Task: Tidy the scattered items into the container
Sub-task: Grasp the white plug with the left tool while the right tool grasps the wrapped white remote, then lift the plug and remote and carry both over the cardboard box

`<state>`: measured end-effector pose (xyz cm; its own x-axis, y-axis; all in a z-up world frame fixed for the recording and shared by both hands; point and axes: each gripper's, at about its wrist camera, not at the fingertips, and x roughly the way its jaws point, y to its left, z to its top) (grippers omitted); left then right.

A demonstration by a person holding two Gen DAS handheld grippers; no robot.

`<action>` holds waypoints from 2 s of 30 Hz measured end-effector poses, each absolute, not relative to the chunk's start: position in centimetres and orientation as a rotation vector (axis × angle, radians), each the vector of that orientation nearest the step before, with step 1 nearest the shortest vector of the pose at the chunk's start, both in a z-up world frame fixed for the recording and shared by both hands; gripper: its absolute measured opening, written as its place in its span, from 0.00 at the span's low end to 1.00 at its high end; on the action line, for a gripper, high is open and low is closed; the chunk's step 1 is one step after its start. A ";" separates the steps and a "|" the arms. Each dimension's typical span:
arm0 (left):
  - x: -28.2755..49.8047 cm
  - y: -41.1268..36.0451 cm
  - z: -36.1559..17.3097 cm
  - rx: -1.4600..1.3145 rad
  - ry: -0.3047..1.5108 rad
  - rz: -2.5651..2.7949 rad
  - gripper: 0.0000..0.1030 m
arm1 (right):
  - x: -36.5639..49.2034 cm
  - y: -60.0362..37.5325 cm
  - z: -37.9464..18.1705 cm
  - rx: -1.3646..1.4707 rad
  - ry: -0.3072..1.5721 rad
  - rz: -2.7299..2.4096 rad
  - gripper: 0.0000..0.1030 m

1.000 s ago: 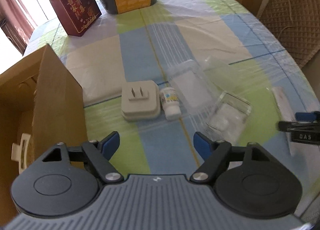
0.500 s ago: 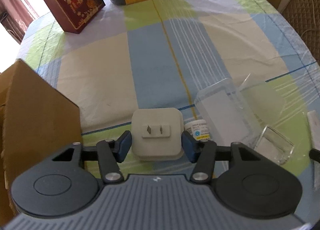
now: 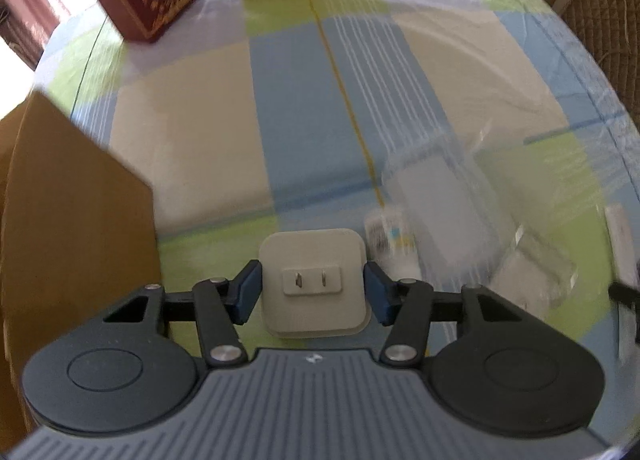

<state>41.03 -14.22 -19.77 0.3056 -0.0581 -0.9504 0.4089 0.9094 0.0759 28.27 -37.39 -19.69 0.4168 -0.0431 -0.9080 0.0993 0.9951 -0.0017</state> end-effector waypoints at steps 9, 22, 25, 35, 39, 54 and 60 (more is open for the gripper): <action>32.4 -14.4 -19.8 0.362 1.214 -0.341 0.49 | 27.5 -36.7 -19.6 0.029 1.170 -0.046 0.47; 31.2 -14.1 -19.3 0.335 1.184 -0.374 0.54 | 24.9 -35.7 -19.4 0.049 1.211 -0.009 0.40; 29.7 -13.2 -17.5 0.295 1.158 -0.390 0.54 | 24.5 -35.9 -19.1 0.107 1.214 -0.002 0.40; 25.7 -9.1 -10.0 0.183 1.027 -0.397 0.54 | 22.5 -34.5 -16.3 0.305 1.173 0.073 0.40; 24.8 -6.6 -7.5 0.171 0.979 -0.374 0.54 | 21.8 -32.9 -14.9 0.340 1.147 0.111 0.40; 23.5 5.7 -1.5 0.161 0.895 -0.175 0.54 | 23.5 -20.6 -5.3 0.372 0.971 0.411 0.40; 24.8 9.3 -1.7 0.154 0.919 -0.142 0.54 | 25.1 -14.5 -4.0 0.381 0.976 0.534 0.40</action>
<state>24.81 9.26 -1.68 0.5985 -0.0559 -0.7992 0.1872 0.9797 0.0717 25.05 -14.48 -3.99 0.4497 0.5845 -0.6753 -0.2535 0.8085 0.5310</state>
